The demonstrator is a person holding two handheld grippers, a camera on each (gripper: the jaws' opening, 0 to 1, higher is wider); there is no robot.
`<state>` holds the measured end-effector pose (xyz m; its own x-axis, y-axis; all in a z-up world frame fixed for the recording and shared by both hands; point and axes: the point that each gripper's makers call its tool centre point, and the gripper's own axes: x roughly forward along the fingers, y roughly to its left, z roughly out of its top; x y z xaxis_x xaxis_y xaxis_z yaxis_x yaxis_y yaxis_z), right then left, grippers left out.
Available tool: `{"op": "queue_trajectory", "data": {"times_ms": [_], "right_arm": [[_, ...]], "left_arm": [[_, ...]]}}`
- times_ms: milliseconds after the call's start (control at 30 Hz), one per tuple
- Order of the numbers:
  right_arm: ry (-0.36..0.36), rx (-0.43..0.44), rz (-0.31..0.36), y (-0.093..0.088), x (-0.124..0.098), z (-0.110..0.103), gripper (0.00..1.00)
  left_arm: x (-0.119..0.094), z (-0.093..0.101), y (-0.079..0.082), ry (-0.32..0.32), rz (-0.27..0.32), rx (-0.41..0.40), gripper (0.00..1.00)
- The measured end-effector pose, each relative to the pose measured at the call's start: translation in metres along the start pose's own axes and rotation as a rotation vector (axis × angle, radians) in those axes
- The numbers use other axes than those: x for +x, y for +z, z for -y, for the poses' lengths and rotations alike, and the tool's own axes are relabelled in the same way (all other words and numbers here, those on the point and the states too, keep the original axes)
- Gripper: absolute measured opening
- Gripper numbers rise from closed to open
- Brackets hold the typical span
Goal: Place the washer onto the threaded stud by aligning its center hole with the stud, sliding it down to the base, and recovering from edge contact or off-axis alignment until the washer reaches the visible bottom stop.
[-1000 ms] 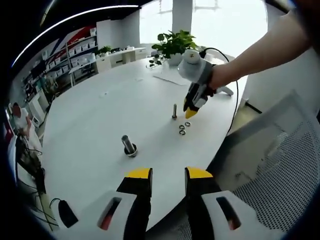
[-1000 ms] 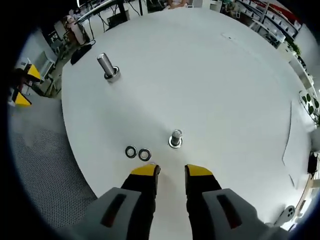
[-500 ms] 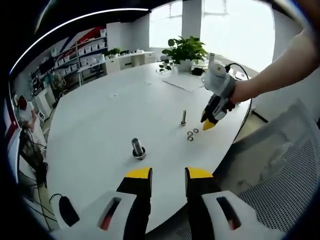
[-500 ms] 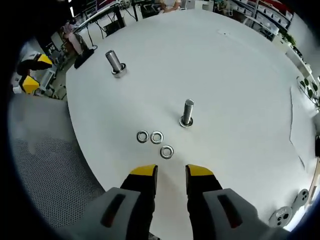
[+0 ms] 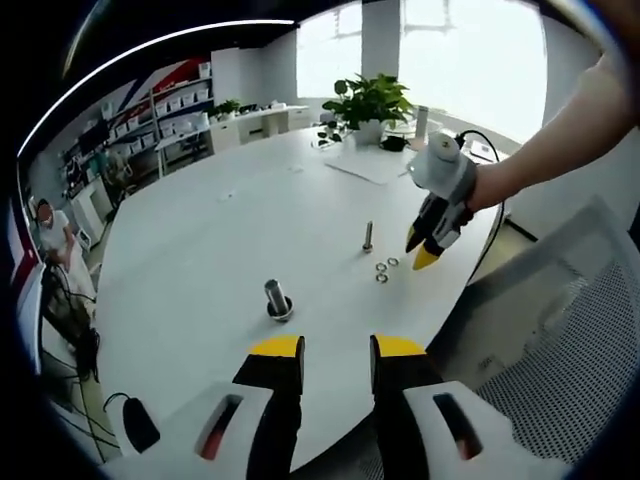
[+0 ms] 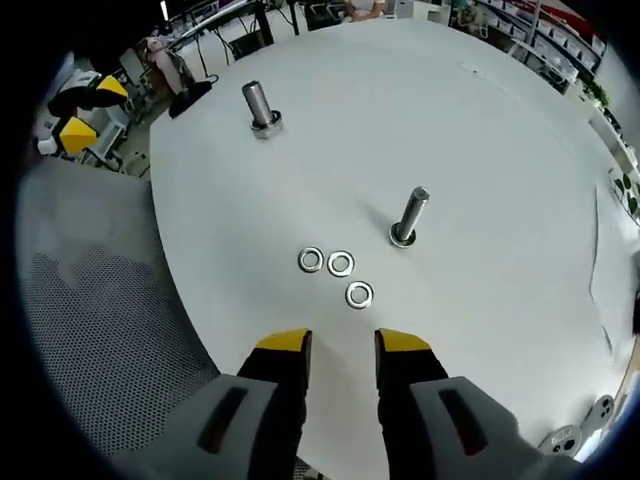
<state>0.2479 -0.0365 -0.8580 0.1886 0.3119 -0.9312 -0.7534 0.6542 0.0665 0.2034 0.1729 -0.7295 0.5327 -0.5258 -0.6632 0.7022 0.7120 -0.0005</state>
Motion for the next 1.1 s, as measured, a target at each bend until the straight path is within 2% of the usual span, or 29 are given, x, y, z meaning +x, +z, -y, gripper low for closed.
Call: {"op": "queue_trajectory", "data": {"times_ms": [33,100,167,267,467,567,700,900,1100], "right_arm": [[-0.003,-0.015,0.0,0.0,0.0,-0.001,0.28],[-0.009,-0.098,0.009,0.0,0.001,-0.007,0.28],[-0.01,-0.124,-0.009,-0.005,0.002,-0.007,0.28],[0.015,-0.093,-0.004,-0.007,0.003,-0.01,0.28],[0.019,-0.081,0.013,-0.004,0.001,-0.005,0.28],[0.015,-0.077,0.045,0.002,0.0,-0.003,0.27],[-0.001,-0.104,0.034,0.003,0.006,0.003,0.26],[0.005,-0.099,0.028,0.007,0.011,0.008,0.25],[0.003,-0.17,0.034,0.016,0.014,0.01,0.23]], "left_arm": [[0.0,0.001,0.0,-0.003,0.0,0.002,0.24],[0.0,0.002,0.0,-0.009,-0.002,-0.003,0.24],[0.0,0.0,-0.001,0.0,-0.006,0.0,0.24],[0.0,-0.001,-0.001,0.002,-0.003,-0.012,0.24],[0.0,-0.003,-0.003,0.014,-0.013,-0.007,0.24],[0.002,-0.002,-0.006,0.013,-0.027,0.005,0.24],[0.002,-0.002,-0.007,0.02,-0.039,0.021,0.24],[0.002,-0.008,-0.009,0.037,-0.042,0.016,0.24],[0.003,-0.011,-0.01,0.046,-0.046,0.016,0.24]]}}
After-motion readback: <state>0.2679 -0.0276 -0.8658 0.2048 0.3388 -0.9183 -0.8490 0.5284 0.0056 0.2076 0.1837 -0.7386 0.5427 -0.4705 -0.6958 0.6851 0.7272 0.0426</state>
